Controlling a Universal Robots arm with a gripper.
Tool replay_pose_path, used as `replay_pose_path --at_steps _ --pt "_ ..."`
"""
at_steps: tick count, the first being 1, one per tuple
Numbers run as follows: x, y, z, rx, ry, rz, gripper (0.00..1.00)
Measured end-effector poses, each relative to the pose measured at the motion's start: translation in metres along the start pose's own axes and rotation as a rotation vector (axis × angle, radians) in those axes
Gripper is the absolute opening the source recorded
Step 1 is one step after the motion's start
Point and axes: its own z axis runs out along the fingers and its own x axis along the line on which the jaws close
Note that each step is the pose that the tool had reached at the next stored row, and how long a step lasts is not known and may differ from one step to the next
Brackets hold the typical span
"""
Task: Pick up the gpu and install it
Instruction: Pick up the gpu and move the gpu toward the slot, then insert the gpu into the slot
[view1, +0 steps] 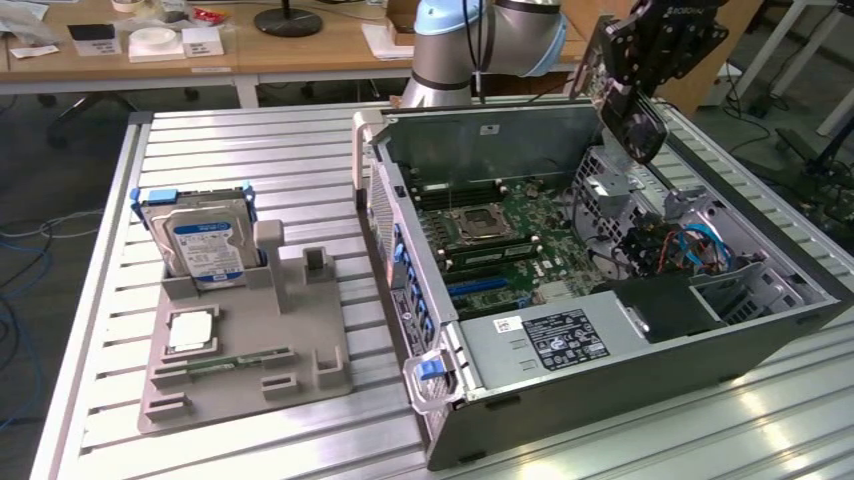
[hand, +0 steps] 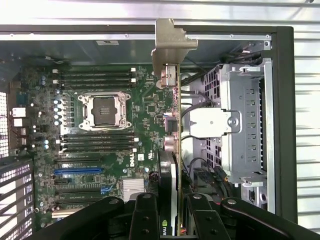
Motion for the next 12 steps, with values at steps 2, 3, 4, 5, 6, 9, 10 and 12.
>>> replay_pose_path --at_steps 2,3,4,5,6,9,10,12 --pt "0.0000 0.0000 0.0000 0.0001 0.0000 0.000 0.27" --pt "0.0000 0.0000 0.0001 0.0000 0.0000 0.000 0.27" --pt "0.0000 0.0000 0.0001 -0.0001 0.0000 0.000 0.27" --pt "0.0000 0.0000 0.0001 0.0000 0.0000 0.000 0.27" --pt "0.0000 0.0000 0.0000 0.0000 0.0000 0.000 0.27" --pt "0.0000 0.0000 0.0000 0.0000 0.0000 0.000 0.27" --pt "0.0000 0.0000 0.0000 0.0000 0.0000 0.000 0.27" --pt "0.0000 0.0000 0.0001 0.0000 0.0000 0.000 0.27"
